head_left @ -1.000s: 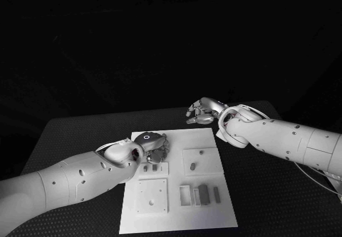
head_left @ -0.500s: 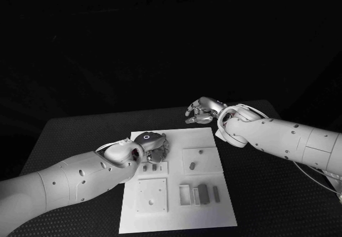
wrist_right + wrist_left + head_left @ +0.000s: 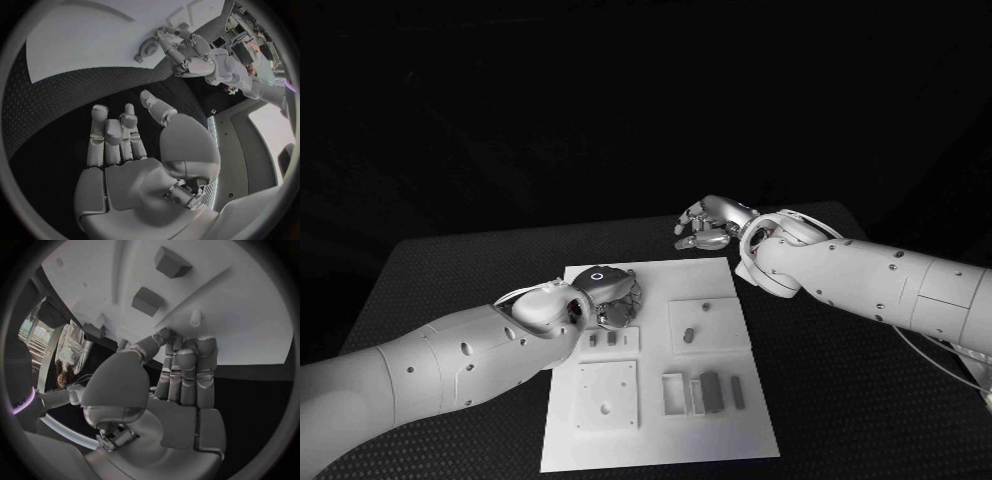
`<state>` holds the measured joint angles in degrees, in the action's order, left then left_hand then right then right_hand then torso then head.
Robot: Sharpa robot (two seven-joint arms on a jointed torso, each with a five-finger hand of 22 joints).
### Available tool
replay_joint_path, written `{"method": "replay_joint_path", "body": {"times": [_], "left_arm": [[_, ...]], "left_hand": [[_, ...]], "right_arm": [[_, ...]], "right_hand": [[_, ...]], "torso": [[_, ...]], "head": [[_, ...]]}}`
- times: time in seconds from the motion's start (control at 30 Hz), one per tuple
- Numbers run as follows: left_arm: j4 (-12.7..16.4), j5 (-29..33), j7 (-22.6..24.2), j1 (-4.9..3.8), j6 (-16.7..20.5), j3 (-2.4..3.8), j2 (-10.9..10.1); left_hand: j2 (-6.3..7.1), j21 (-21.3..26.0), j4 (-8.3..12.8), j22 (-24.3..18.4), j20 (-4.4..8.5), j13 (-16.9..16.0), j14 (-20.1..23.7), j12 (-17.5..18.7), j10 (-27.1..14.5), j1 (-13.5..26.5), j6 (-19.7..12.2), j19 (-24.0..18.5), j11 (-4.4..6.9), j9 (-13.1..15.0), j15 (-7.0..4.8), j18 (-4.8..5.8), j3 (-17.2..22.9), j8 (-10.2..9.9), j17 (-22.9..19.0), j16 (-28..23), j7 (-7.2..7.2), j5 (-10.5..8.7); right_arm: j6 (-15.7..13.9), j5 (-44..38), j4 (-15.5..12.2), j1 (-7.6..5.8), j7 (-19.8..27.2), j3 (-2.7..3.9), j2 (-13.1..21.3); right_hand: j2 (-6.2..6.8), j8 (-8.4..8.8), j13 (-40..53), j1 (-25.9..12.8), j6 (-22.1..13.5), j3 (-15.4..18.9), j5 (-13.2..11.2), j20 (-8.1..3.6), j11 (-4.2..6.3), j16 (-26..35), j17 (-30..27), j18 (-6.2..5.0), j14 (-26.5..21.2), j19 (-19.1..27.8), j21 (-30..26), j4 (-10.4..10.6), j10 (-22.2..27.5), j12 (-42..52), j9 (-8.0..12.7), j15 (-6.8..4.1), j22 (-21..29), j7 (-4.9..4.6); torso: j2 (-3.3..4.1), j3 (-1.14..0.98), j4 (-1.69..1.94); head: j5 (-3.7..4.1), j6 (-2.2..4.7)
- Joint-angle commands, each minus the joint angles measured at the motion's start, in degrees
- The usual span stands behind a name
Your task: Assemble the parts on the task board
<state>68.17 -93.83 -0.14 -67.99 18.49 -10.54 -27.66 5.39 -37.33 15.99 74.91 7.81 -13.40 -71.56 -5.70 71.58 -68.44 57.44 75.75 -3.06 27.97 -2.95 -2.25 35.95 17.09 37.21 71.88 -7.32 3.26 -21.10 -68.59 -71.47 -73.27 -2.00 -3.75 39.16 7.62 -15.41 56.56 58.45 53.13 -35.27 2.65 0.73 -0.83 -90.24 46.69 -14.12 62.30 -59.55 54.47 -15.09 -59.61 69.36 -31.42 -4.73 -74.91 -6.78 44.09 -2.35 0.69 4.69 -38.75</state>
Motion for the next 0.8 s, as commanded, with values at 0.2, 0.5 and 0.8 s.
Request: {"method": "replay_joint_path", "body": {"times": [0.2,0.5,0.8], "left_arm": [[-0.5,-1.1,-1.0,0.54,-3.4,-0.34,0.1],[-0.3,-1.1,-0.6,0.68,-2.3,-0.34,-0.1],[1.0,-0.3,0.1,0.7,-0.6,-0.26,-1.4]], "left_hand": [[-0.49,-0.8,0.2,1.3,0.74,-0.2,-1.0,-0.3,1.9,-0.5,1.1,0.4,-0.05,0.1,-0.4,-7.23,0.8,0.7,-0.3,0.3,0.25,0.07],[-0.91,-1.2,0.4,1.2,1.14,-0.8,-1.9,-0.9,4.1,-1.3,2.6,1.0,0.8,0.5,-1.22,-6.95,1.3,1.4,-0.7,0.2,0.88,0.12],[-1.22,-1.4,0.4,1.1,1.39,-1.1,-2.3,-1.0,5.3,-1.5,3.6,1.4,1.22,0.8,-1.64,-6.7,1.7,1.8,-1.1,0.0,1.34,0.12]], "right_arm": [[0.4,-0.1,-0.2,0.01,0.5,0.03,0.0],[0.4,-0.1,-0.2,0.01,0.6,0.03,0.0],[0.4,-0.1,-0.1,0.01,0.6,0.03,-0.1]], "right_hand": [[-0.07,0.14,-0.1,-0.3,0.4,0.0,0.2,0.15,-0.26,0.2,-0.1,-0.88,-0.1,0.4,-0.3,0.1,0.1,0.0,-0.1,-0.2,-0.8,-0.71],[-0.07,0.11,-0.1,-0.4,0.5,0.0,0.2,0.15,-0.26,0.2,-0.1,-0.88,-0.1,0.4,-0.3,0.2,0.1,0.0,-0.1,-0.2,-0.8,-0.7],[-0.07,0.1,-0.1,-0.4,0.5,0.0,0.2,0.15,-0.25,0.2,-0.1,-0.88,-0.1,0.4,-0.3,0.2,0.1,0.0,-0.1,-0.21,-0.8,-0.7]], "torso": [[-0.02,-0.05,-0.03],[-0.03,-0.01,0.02],[-0.01,-0.01,0.02]], "head": [[0.02,-0.09],[-0.01,-0.07],[-0.14,-0.03]]}}
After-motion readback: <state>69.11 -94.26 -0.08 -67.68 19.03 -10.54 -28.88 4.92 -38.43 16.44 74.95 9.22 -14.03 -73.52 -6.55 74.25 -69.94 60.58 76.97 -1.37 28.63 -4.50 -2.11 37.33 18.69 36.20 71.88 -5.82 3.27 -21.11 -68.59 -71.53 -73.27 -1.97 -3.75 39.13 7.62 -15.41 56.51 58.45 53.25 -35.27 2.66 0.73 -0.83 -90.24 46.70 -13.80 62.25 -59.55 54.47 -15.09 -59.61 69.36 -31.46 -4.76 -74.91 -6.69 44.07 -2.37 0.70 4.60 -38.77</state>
